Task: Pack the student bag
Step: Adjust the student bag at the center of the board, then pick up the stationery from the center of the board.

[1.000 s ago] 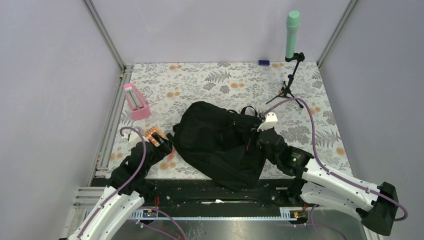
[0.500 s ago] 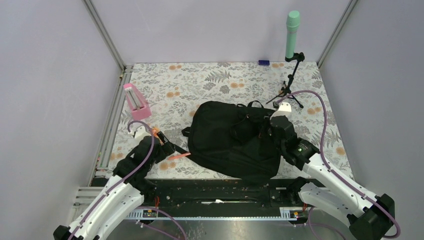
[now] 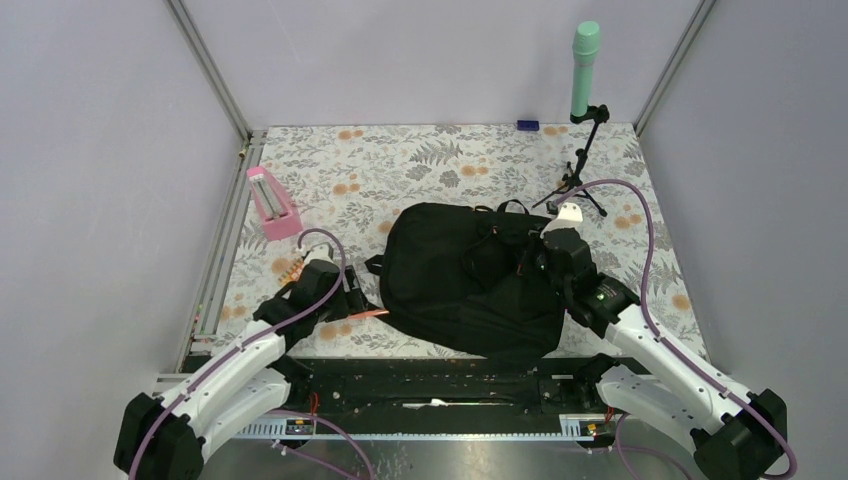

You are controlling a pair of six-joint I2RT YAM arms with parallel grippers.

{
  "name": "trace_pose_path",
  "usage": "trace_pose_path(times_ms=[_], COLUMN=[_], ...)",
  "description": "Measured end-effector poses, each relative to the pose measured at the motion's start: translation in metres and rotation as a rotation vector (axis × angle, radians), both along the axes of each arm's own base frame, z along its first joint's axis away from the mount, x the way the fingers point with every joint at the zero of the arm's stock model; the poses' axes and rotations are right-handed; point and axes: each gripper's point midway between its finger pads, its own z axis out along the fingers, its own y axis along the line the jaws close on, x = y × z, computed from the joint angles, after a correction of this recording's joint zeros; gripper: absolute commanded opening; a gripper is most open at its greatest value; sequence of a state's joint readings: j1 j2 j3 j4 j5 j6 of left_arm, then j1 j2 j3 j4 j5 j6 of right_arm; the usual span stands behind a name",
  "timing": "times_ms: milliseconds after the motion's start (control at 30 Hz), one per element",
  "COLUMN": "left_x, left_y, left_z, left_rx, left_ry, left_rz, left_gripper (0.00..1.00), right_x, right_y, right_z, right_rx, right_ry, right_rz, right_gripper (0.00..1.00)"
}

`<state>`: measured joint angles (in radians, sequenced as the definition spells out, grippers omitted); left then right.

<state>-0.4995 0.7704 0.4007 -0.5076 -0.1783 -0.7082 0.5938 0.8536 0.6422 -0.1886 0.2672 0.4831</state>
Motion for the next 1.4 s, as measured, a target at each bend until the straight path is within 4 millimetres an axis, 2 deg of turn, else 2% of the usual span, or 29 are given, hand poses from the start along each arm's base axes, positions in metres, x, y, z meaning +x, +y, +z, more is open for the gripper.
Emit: trace_pose_path(times_ms=[167,400,700,967,1167,1300,1400], left_x=[0.000,-0.002,-0.006,-0.023,-0.031,-0.038,-0.044], left_y=[-0.015,-0.025,-0.041,-0.053,-0.055,-0.057,-0.058], left_z=[-0.009,-0.026,-0.026,-0.022,-0.023,-0.025,-0.027], left_rx=[-0.021,0.004,0.001,-0.043,-0.077,-0.088,-0.088], left_ry=[0.001,0.023,0.006,0.037,0.079,0.105,0.126], left_rz=[-0.102,-0.185,-0.264,-0.282,-0.244,-0.240,-0.240], left_gripper=[0.78,0.80,0.80,0.79,0.70,0.58,0.56], right_x=[0.000,-0.001,-0.001,-0.002,-0.003,-0.003,-0.002], right_y=[0.003,0.006,0.010,0.012,0.013,0.013,0.013], right_z=[0.001,0.004,0.006,0.007,0.007,0.007,0.008], right_rx=[0.024,0.053,0.082,0.096,0.104,0.106,0.111], right_ry=[0.003,0.005,0.009,0.013,0.017,0.017,0.015], right_rz=[0.009,0.019,0.030,0.037,0.039,0.039,0.038], right_gripper=[0.00,0.00,0.00,0.00,0.00,0.00,0.00])
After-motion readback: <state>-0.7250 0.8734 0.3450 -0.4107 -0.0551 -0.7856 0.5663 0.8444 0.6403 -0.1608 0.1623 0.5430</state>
